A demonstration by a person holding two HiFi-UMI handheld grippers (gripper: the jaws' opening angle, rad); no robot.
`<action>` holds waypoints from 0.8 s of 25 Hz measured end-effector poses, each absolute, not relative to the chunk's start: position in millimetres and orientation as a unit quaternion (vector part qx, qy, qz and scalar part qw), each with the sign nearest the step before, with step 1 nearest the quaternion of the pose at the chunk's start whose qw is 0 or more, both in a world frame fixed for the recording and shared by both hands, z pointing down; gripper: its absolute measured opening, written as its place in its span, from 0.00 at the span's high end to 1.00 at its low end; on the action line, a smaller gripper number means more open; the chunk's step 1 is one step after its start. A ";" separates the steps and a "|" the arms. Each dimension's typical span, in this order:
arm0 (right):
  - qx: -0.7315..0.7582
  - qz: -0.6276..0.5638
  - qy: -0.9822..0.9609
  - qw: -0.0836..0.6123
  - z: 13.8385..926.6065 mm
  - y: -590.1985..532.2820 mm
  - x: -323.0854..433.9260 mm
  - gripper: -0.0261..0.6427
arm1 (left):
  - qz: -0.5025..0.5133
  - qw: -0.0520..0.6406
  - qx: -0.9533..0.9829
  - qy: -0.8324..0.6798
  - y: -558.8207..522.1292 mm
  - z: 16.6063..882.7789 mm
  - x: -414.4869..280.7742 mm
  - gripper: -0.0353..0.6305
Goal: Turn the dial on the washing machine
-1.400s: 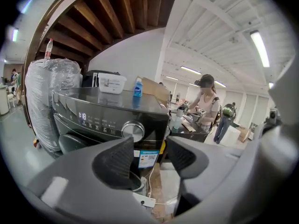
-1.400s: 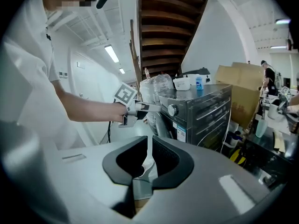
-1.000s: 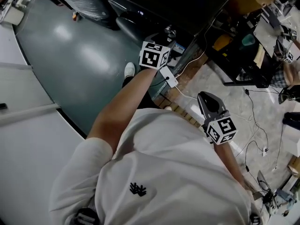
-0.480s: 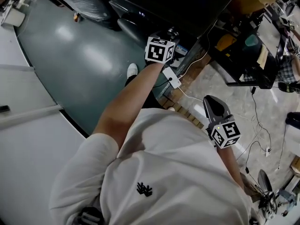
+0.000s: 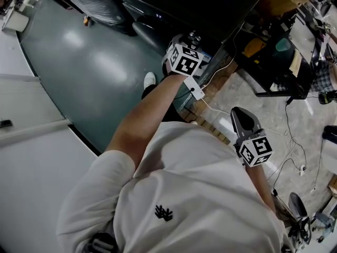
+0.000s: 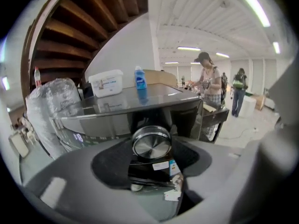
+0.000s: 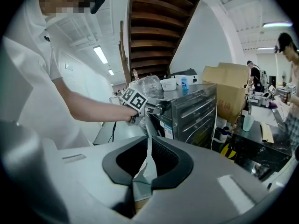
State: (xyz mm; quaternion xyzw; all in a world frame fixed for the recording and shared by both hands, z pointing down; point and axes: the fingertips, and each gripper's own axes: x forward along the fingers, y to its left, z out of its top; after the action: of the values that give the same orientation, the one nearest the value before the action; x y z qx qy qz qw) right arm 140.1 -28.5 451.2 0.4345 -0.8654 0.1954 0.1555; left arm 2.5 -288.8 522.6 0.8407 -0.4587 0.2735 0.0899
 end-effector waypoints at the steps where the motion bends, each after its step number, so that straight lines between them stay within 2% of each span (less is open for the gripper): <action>1: 0.435 0.196 -0.865 0.155 451.4 -27.9 141.0 0.94 | 0.289 0.069 0.838 -0.458 -288.1 523.4 3.6 0.49; 3: 0.435 0.198 -0.865 0.155 451.7 -26.9 142.7 0.94 | 0.309 0.041 0.833 -0.457 -287.6 524.1 5.5 0.49; 5: 0.435 0.199 -0.865 0.155 452.5 -26.2 143.6 0.94 | 0.303 0.044 0.836 -0.456 -287.6 523.5 5.7 0.49; 15: 0.435 0.196 -0.865 0.153 452.0 -27.4 143.0 0.94 | 0.222 0.151 0.849 -0.456 -285.4 519.4 -0.6 0.49; 20: 0.433 0.196 -0.866 0.153 452.6 -25.9 140.9 0.94 | 0.142 0.252 0.839 -0.462 -288.3 523.0 -10.9 0.47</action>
State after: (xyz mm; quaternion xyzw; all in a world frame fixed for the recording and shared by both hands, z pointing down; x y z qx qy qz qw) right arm 140.9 -25.9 452.6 0.4330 -0.8665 0.1958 0.1530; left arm -10.9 -288.3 523.0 0.8386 -0.4615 0.1420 0.2522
